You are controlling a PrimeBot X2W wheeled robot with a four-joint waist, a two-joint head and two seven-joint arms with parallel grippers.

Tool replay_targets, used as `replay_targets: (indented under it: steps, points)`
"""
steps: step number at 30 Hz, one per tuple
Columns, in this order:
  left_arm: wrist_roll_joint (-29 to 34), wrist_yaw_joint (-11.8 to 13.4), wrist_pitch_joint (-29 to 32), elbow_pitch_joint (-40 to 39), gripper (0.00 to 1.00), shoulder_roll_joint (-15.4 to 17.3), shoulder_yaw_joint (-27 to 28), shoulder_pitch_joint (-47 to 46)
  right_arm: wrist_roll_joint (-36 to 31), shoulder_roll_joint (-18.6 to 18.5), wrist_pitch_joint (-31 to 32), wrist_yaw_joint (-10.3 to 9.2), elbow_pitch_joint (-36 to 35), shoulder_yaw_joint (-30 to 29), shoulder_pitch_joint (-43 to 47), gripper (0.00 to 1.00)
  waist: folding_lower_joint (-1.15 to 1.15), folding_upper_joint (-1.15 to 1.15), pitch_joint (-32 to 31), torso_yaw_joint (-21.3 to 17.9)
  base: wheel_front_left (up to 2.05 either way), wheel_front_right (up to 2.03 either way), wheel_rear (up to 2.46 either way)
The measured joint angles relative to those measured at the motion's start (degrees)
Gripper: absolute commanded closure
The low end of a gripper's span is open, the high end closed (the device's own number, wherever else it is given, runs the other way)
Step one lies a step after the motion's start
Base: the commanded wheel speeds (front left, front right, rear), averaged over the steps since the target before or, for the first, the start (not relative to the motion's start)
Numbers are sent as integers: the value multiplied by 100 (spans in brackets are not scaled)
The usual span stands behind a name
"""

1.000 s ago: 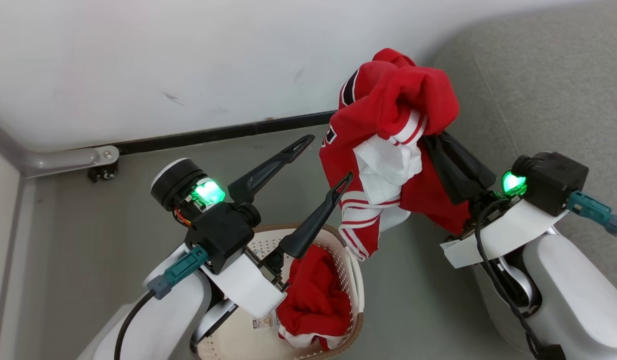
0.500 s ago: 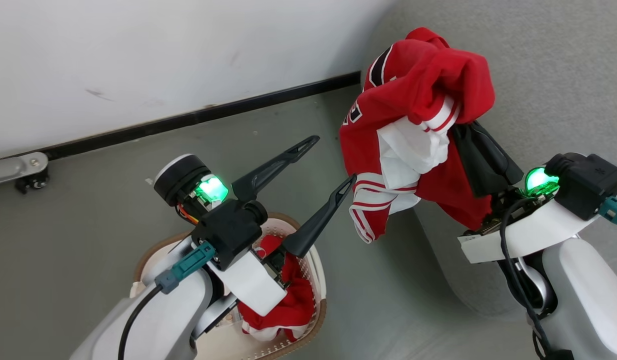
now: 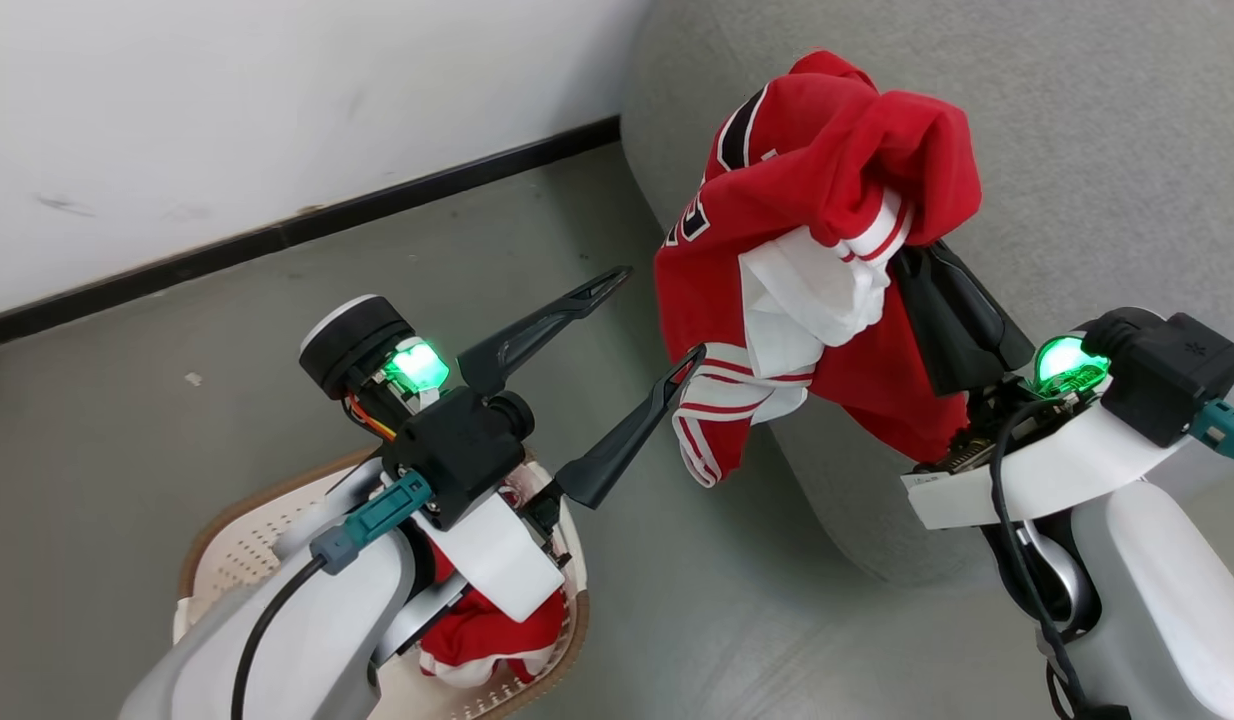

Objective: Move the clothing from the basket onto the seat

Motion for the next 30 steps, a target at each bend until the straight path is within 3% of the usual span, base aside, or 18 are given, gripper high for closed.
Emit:
replay_targets:
  steps: [11, 23, 30]
  points:
    - [7, 1, 96, -38, 0, 119, 20, -30, -27, 76, 0, 0, 119, 32, -24, 100, 0, 0, 191, -412, 0, 0, 0]
    - [13, 59, 244, -199, 0, 177, 65, -30, -58, 157, 0, 0, 581, -762, -840, 100, 0, 0, 550, -539, 0, 0, 0]
    - [108, 151, 325, -393, 0, 224, 111, -30, -70, -79, 0, 0, 813, -1131, -1602, 100, 0, 0, 792, -463, 0, 0, 0]
